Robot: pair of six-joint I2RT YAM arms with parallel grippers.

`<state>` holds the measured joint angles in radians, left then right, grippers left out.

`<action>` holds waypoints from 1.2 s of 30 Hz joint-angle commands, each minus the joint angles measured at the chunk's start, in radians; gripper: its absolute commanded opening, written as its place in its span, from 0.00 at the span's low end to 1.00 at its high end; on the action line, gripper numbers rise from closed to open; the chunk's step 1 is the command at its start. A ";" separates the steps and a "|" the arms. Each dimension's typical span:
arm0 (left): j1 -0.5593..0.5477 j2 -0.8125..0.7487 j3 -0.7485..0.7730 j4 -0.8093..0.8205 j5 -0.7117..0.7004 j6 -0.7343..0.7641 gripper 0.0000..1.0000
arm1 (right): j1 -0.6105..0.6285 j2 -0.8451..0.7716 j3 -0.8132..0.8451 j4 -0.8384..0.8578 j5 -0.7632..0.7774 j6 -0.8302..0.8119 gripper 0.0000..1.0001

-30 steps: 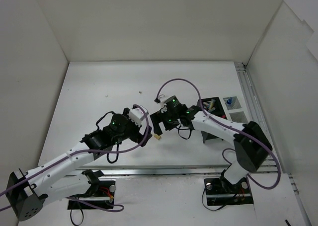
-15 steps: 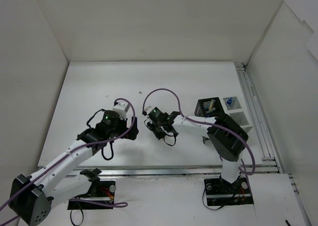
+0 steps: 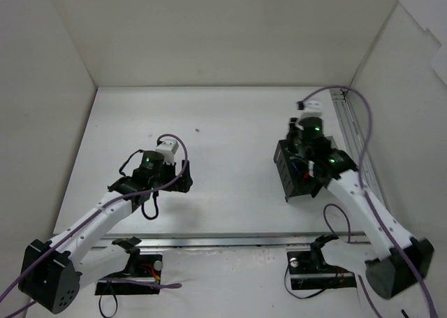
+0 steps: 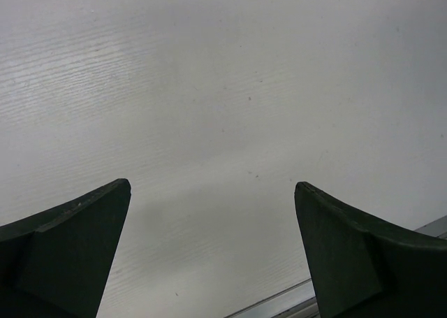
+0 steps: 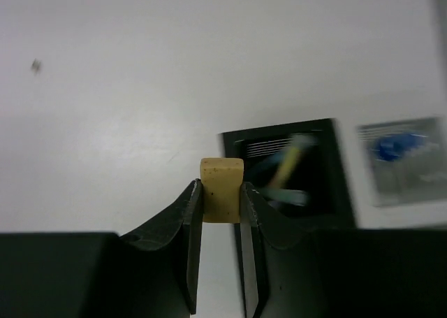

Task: Sort the stationery into containers
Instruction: Place the stationery in the storage box, then reset both arms

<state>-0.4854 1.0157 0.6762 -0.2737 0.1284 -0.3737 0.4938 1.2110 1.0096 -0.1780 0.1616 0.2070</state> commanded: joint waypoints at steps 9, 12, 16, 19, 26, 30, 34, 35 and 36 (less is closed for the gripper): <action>0.064 0.118 0.114 0.077 0.120 0.030 1.00 | -0.510 -0.202 -0.065 -0.218 0.113 0.080 0.00; 0.073 0.133 0.126 0.073 0.129 0.036 1.00 | -0.558 -0.160 -0.086 -0.222 0.093 0.086 0.00; 0.082 0.138 0.131 0.073 0.151 0.035 1.00 | -0.586 -0.123 -0.112 -0.222 0.093 0.124 0.08; 0.093 0.141 0.135 0.073 0.165 0.038 1.00 | -0.587 -0.117 -0.108 -0.222 0.107 0.129 0.40; 0.093 0.109 0.151 0.067 0.152 0.033 1.00 | -0.586 -0.292 -0.048 -0.225 0.154 0.126 0.98; 0.102 0.051 0.169 0.041 0.125 0.042 1.00 | -0.587 -0.398 -0.025 -0.232 0.187 0.132 0.98; 0.102 -0.043 0.184 -0.011 -0.034 0.021 1.00 | -0.589 -0.485 -0.020 -0.233 0.118 0.103 0.98; 0.102 -0.089 0.183 -0.034 -0.077 0.013 1.00 | -0.589 -0.511 -0.020 -0.233 0.122 0.098 0.98; 0.102 -0.110 0.183 -0.048 -0.117 0.003 1.00 | -0.589 -0.522 -0.020 -0.235 0.128 0.097 0.98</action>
<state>-0.3916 0.9920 0.7952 -0.2977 0.1532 -0.3523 -0.0864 0.7025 0.9630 -0.4355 0.2817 0.3141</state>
